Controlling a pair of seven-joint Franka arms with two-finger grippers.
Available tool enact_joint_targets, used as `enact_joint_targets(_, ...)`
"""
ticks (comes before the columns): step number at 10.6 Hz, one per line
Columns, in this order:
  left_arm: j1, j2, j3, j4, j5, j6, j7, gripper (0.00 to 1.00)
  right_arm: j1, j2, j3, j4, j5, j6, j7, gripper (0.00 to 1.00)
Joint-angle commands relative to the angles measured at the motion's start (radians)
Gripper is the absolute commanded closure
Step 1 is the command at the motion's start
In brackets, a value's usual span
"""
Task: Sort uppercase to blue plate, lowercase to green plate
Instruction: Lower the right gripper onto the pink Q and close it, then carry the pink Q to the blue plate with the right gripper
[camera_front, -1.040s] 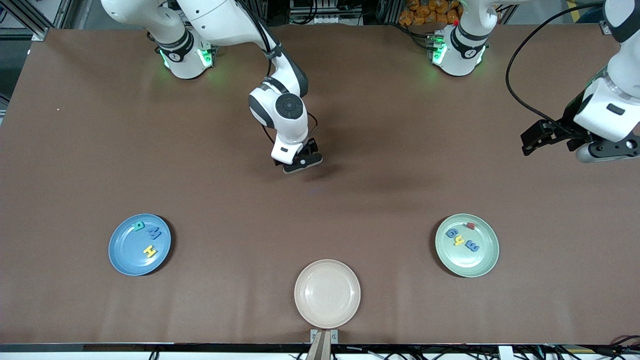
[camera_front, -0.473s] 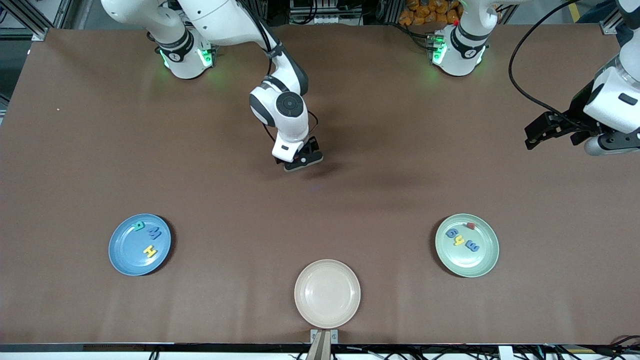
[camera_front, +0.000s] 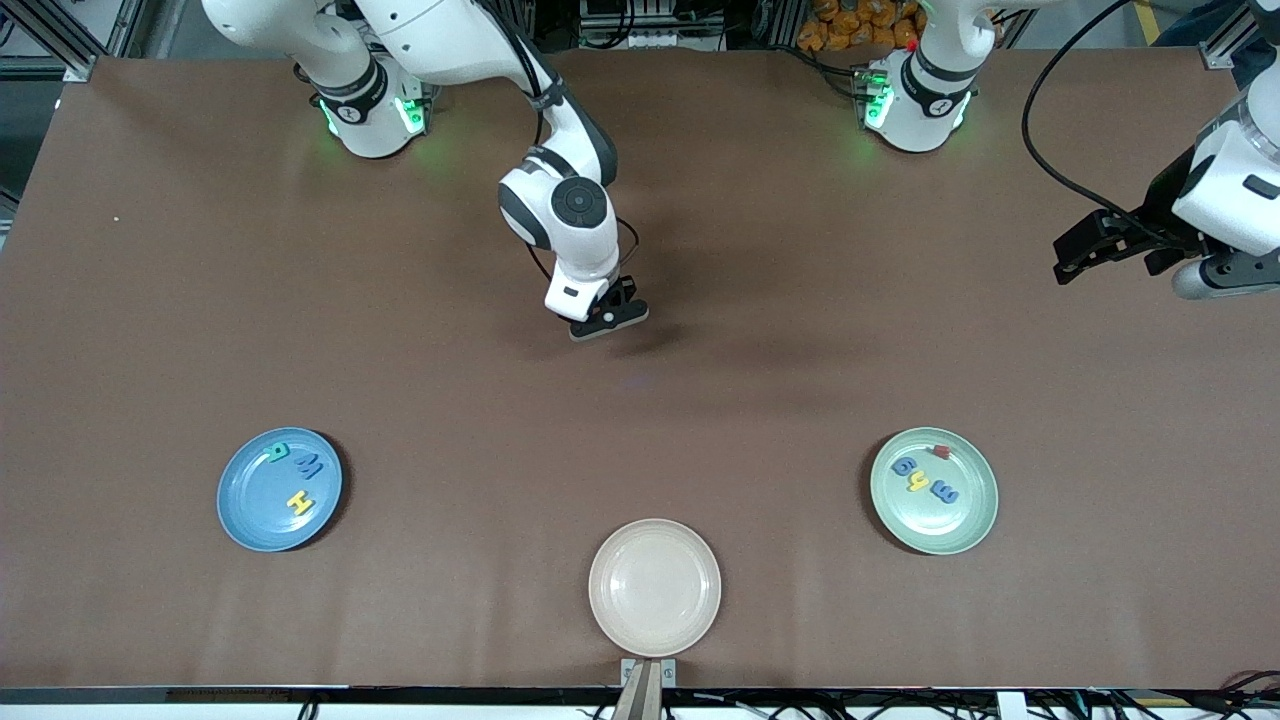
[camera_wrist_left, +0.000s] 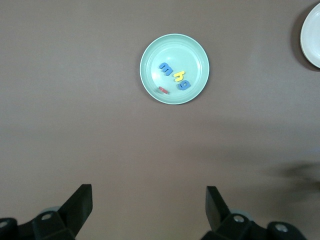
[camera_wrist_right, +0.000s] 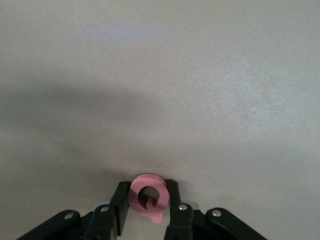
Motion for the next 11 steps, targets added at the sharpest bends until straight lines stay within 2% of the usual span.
enact_joint_targets(1, 0.007, -0.010, -0.002, 0.009, -0.026, -0.020, 0.008, 0.00, -0.013, -0.017, 0.008, -0.009, -0.021, 0.001, 0.022, 1.00)
enact_joint_targets(4, 0.007, -0.010, -0.002, 0.011, -0.032, -0.020, 0.008, 0.00, -0.076, -0.091, 0.006, 0.000, -0.021, -0.050, 0.009, 1.00)
enact_joint_targets(6, 0.010, -0.010, 0.001, 0.011, -0.075, -0.020, 0.008, 0.00, -0.186, -0.128, 0.005, 0.006, -0.024, -0.087, -0.074, 1.00)
enact_joint_targets(11, 0.010, -0.010, 0.004, 0.011, -0.075, -0.020, 0.008, 0.00, -0.609, -0.134, 0.003, 0.064, -0.042, -0.087, -0.658, 1.00)
